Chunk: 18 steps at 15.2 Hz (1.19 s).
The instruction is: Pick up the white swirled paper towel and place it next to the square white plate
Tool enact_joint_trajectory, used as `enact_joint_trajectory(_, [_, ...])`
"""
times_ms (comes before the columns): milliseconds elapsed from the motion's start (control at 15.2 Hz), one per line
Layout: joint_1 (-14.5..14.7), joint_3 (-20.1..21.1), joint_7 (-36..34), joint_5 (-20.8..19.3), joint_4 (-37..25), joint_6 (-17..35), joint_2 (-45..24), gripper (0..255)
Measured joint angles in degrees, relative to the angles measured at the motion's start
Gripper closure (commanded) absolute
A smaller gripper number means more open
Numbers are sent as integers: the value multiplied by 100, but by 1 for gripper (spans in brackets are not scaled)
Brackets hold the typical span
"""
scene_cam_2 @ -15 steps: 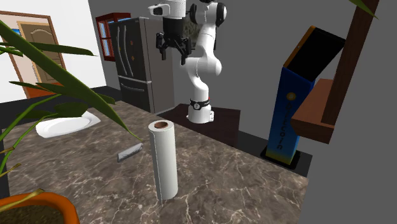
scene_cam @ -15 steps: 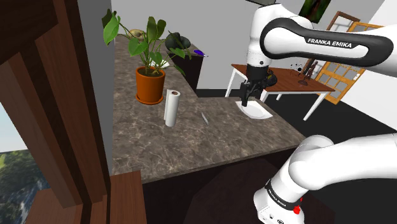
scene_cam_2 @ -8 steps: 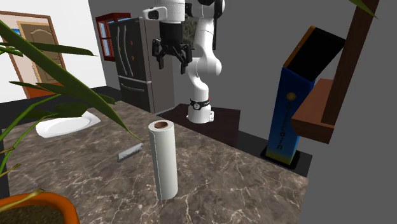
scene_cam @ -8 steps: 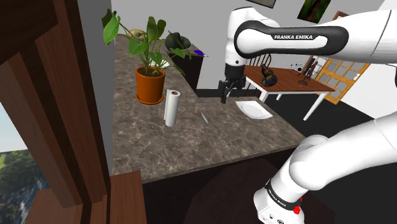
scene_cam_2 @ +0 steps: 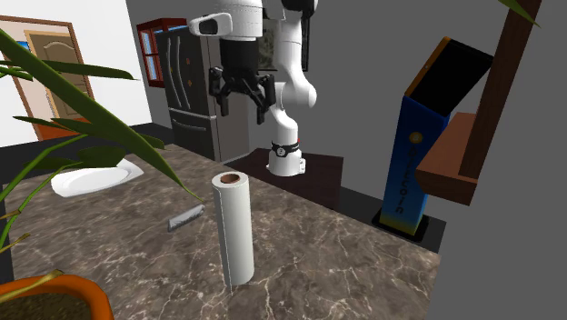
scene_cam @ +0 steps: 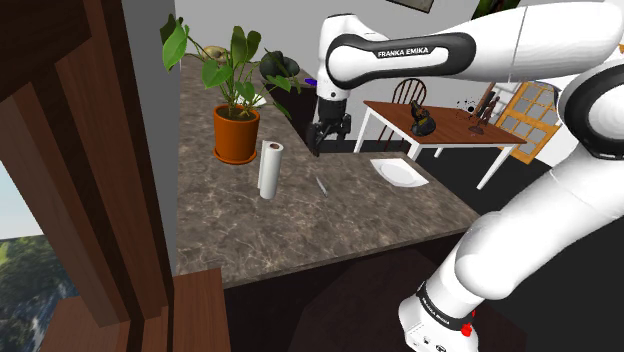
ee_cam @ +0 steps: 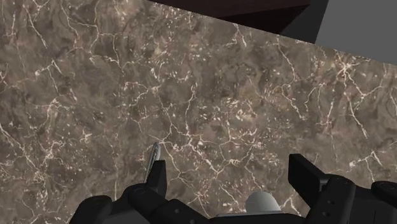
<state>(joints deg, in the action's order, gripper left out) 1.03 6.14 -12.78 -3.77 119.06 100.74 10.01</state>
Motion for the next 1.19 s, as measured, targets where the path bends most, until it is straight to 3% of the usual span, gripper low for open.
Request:
enact_joint_trajectory(330, [68,96,-141,-13,-915,235,-1067,0])
enact_joint_trajectory(792, [230,193,-315,-89,-2645,178,-2623,0])
enact_joint_trajectory(1188, [233,186,-330,-111,-2498,543,-2825,0])
